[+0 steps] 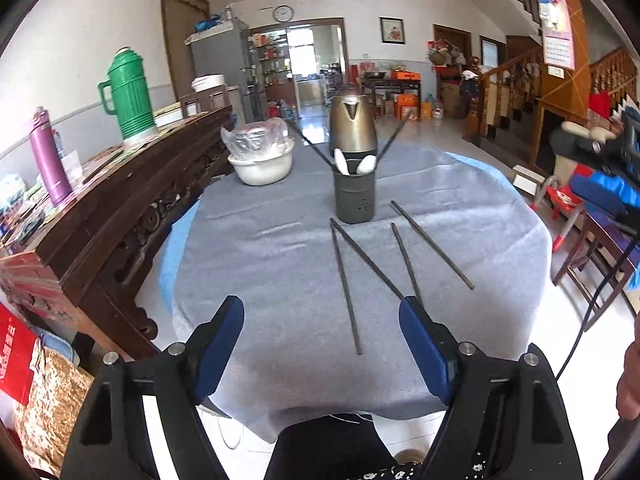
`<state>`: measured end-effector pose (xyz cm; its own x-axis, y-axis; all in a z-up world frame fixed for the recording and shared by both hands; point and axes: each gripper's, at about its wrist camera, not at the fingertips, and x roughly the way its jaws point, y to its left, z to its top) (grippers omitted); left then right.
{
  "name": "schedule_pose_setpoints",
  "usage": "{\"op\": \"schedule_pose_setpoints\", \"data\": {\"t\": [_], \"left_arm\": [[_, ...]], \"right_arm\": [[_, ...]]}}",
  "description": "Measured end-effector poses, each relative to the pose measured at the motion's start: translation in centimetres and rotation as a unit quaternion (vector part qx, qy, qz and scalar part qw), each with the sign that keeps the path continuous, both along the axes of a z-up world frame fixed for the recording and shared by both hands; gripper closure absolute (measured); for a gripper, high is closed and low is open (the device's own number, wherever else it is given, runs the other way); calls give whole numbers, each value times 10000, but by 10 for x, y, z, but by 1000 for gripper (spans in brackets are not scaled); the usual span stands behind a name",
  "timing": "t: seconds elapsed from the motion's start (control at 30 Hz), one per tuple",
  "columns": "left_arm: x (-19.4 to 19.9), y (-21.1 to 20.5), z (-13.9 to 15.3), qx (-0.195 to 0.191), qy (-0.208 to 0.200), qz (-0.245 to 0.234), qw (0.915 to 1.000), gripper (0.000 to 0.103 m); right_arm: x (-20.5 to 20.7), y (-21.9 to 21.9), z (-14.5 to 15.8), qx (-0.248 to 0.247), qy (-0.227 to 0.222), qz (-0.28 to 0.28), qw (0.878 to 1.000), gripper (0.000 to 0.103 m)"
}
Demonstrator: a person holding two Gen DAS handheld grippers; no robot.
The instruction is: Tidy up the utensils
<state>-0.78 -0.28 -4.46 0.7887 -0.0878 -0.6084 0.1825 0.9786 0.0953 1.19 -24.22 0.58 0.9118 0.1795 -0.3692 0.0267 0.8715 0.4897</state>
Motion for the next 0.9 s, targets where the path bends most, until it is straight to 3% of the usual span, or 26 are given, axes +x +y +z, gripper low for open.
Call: {"op": "schedule_pose_setpoints", "data": {"t": [0.33,0.9], "left_arm": [[1,7,-2,72,46,328,9994,23],[5,22,-11,16,155,624,9979,23]], "right_arm": [[-4,-14,-10,-157,296,-316,9989,38],[-5,14,-21,-781,412,-77,9961,38]]}}
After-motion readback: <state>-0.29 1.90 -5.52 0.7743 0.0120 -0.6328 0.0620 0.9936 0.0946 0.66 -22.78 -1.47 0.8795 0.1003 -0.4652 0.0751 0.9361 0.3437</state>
